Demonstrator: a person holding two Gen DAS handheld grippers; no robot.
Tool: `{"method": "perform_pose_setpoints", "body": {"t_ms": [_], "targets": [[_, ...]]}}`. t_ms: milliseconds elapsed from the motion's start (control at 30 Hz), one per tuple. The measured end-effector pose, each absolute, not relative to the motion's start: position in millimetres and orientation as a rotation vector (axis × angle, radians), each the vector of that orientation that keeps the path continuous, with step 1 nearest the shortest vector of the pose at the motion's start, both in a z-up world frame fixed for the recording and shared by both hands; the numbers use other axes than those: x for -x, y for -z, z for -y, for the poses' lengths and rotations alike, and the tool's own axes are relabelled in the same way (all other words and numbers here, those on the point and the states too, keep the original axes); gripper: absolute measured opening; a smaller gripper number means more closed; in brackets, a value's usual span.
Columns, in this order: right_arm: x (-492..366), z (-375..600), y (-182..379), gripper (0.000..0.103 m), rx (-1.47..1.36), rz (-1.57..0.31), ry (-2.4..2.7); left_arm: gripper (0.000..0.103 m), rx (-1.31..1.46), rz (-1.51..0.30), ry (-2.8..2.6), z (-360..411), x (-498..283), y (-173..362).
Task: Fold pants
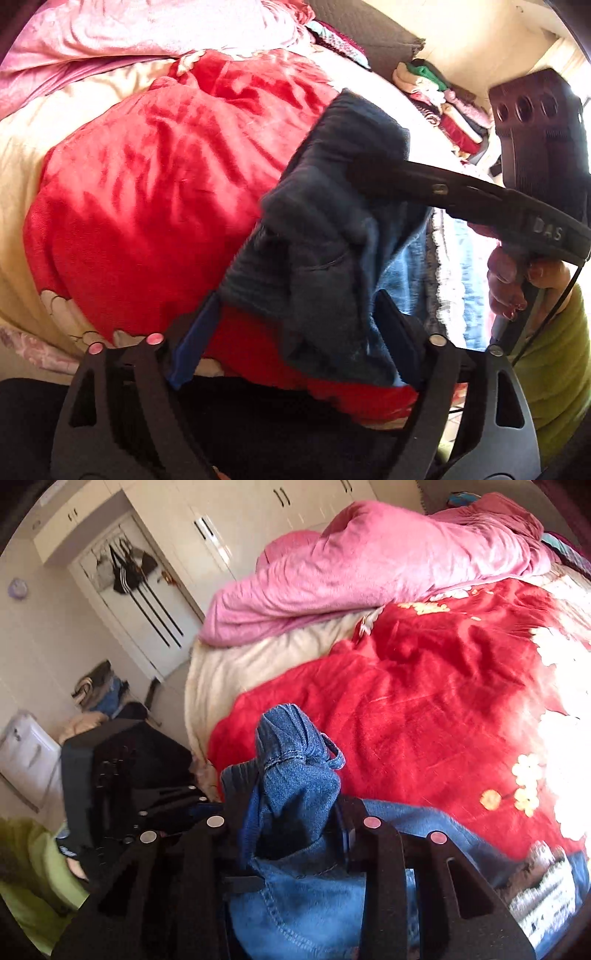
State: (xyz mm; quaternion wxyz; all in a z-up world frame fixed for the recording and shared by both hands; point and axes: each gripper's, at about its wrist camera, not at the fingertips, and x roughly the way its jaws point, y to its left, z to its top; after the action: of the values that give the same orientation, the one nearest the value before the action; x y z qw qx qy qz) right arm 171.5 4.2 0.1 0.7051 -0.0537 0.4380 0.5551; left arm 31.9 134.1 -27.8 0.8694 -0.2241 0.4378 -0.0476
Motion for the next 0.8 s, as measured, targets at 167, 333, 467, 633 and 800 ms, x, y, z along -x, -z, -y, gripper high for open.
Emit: {"method": "perform_pose_setpoints", "body": {"t_ms": [167, 333, 467, 633, 800], "targets": [[-171, 32, -23, 0.032, 0.071, -0.918, -1.217, 0.081, 0.534, -0.914, 0.211, -114, -39, 23], [-173, 66, -32, 0.032, 0.031, -0.892, -1.190, 0.073, 0.551, -0.898, 0.305, -87, -45, 13], [-175, 89, -35, 0.033, -0.004, -0.877, -1.169, 0.066, 0.530, -0.889, 0.323, -73, -46, 3], [-178, 114, -38, 0.036, -0.049, -0.860, -1.140, 0.066, 0.515, -0.888, 0.362, -51, -53, -6], [-174, 152, -42, 0.059, -0.099, -0.834, -1.063, 0.066, 0.479, -0.890, 0.447, -17, -64, -10]]}}
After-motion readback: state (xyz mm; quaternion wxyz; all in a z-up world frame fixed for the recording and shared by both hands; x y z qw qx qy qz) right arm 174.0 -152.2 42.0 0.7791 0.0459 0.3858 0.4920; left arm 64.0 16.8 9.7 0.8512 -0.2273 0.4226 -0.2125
